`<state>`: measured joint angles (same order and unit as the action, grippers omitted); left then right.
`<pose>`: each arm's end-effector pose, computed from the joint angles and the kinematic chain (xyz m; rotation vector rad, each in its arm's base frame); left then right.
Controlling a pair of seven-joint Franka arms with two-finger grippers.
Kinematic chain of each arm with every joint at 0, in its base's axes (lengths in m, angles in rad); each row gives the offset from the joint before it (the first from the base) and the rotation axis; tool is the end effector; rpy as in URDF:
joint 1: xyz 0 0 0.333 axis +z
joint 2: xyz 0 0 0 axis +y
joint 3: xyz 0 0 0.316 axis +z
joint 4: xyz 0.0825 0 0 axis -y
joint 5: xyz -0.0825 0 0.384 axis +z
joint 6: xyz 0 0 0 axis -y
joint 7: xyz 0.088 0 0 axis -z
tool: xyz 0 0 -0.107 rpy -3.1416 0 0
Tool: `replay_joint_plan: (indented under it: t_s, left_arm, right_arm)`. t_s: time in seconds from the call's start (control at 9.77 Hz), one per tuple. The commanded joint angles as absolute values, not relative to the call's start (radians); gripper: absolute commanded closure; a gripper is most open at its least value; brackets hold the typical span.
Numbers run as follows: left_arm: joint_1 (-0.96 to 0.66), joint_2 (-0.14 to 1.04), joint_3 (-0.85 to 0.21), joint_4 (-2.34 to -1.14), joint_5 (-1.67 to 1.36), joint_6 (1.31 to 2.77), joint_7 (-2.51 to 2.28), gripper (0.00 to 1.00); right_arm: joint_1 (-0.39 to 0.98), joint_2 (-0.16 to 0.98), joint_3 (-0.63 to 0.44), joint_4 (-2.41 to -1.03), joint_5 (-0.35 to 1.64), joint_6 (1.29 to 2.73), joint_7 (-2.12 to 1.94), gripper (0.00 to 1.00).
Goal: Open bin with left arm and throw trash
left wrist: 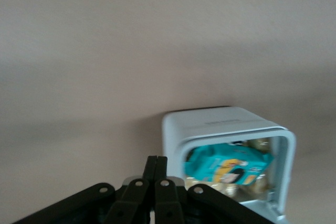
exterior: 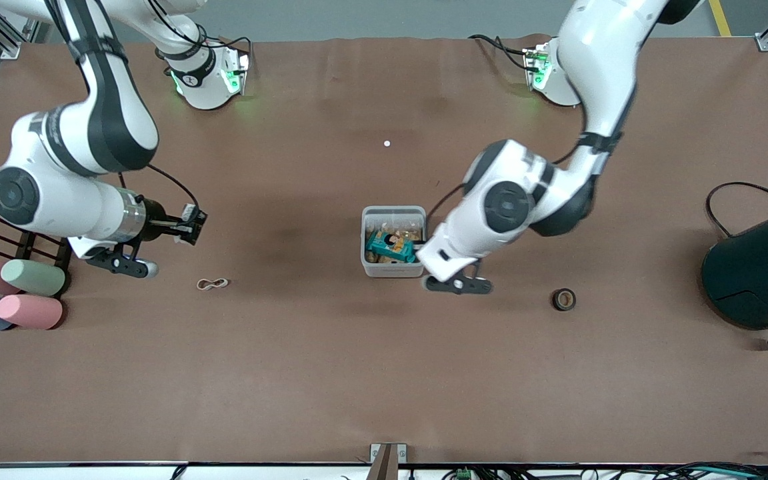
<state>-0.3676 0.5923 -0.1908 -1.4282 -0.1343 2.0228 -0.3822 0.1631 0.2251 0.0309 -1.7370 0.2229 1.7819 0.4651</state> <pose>0.6154 -0.3637 0.3569 2.9284 -0.1252 -0.1366 0.5908 0.1343 0.4335 -2.9278 0.4994 0.3604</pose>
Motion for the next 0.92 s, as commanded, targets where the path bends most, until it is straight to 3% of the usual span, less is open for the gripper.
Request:
replay_joint_plan:
  t_s: [0.0,0.1,0.2,0.51,0.82]
  left_arm:
    - [-0.295,0.592,-0.192,-1.439,-0.120,1.994,-0.217,1.00]
    - [-0.246,0.603,-0.187,-1.443,-0.111,1.961,-0.140,0.94]
    - [-0.191,0.604,-0.189,-1.466,-0.030,1.953,-0.067,0.66]
    - [-0.097,0.606,-0.192,-1.529,0.105,1.969,0.012,0.02]
    - [-0.046,0.646,-0.190,-1.572,0.135,2.073,0.090,0.02]
  right_arm:
    - [0.265,0.262,0.026,-1.624,0.317,1.787,0.669,1.00]
    - [0.326,0.302,0.025,-1.568,0.346,1.804,0.766,1.00]
    - [0.391,0.352,0.026,-1.515,0.350,1.837,0.870,1.00]
    - [0.547,0.492,0.025,-1.411,0.348,2.073,1.130,1.00]
    - [0.627,0.554,0.025,-1.408,0.344,2.183,1.259,0.99]
